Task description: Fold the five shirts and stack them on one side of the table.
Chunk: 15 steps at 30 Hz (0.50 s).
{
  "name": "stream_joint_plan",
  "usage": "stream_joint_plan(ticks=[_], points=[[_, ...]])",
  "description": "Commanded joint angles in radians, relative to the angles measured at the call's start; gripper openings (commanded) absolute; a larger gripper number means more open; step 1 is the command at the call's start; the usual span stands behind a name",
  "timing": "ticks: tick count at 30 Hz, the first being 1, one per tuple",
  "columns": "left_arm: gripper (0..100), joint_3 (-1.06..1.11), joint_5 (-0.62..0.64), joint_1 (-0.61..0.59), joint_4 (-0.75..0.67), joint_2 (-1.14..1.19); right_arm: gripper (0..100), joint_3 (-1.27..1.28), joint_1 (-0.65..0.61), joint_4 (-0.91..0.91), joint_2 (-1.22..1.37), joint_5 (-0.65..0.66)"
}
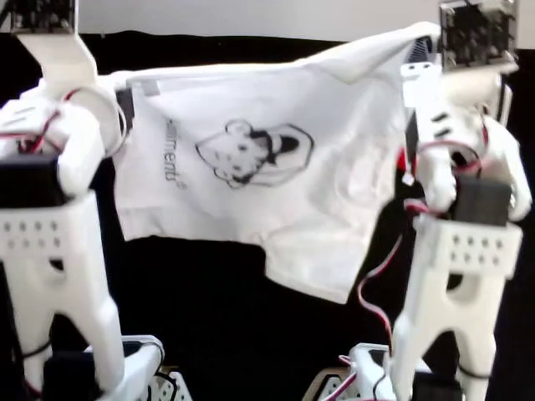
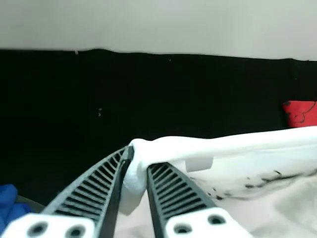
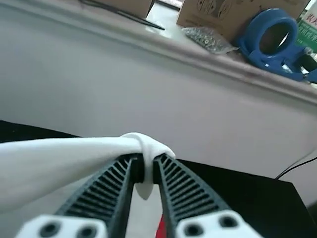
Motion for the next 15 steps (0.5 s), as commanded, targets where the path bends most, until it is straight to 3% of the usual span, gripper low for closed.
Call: stream_joint_plan(ticks=[1,5,15], points=[[1,-0.047,-0.015,-0.042,-0.028,0.050,0.5,-0.096,-0.022,-0.033,0.081,-0.009],[1,-0.036,-0.072,-0.035,-0.029,0.127,0.5,-0.114,-0.059,-0.031,0.189,-0.009],[1,-0.047,-0.077,-0.013,-0.137,0.358,0.5,-0.122,-0.081,-0.033,0.458,-0.011]])
